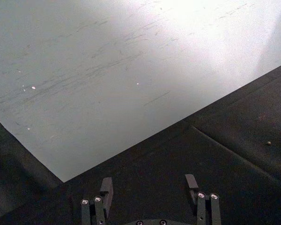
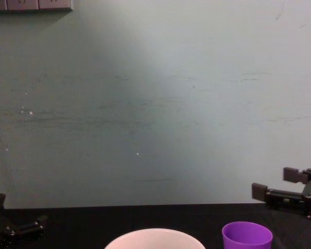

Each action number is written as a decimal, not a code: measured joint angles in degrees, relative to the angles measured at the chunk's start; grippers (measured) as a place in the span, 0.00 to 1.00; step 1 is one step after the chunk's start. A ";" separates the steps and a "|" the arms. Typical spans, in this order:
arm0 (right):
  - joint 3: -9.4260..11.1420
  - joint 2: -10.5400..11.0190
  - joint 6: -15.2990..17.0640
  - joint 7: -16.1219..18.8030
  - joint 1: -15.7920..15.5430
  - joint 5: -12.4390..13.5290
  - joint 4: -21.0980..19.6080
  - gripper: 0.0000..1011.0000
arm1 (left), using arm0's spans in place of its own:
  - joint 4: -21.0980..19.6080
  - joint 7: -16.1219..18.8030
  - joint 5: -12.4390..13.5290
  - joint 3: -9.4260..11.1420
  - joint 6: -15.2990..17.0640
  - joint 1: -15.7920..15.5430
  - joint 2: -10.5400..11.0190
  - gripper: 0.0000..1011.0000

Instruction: Pick up the cup and pour the mung beans from the cup into the bowl.

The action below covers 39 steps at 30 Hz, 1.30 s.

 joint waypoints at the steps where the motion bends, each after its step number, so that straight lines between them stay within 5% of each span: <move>1: 0.34 -0.13 0.13 -0.98 -0.48 -0.36 -0.53 0.99 | 0.00 0.00 0.00 0.00 0.00 0.00 0.00 0.99; 14: 5.93 -2.38 -0.04 -12.74 -8.76 -5.62 -6.85 0.99 | 0.00 0.00 0.00 0.00 0.00 0.00 0.00 0.99; 24: 8.39 -6.26 -5.30 -20.30 -13.31 -12.14 -8.04 0.99 | 0.00 0.00 0.00 0.00 0.00 0.00 0.00 0.99; 31: 8.77 -7.41 -6.76 -21.02 -12.95 -14.56 -6.37 0.99 | 0.00 0.00 0.00 0.00 0.00 0.00 0.00 0.99; 39: 8.77 -7.36 -6.76 -21.02 -12.98 -14.52 -6.46 0.99 | 0.00 0.00 0.00 -0.01 0.00 0.00 0.00 0.99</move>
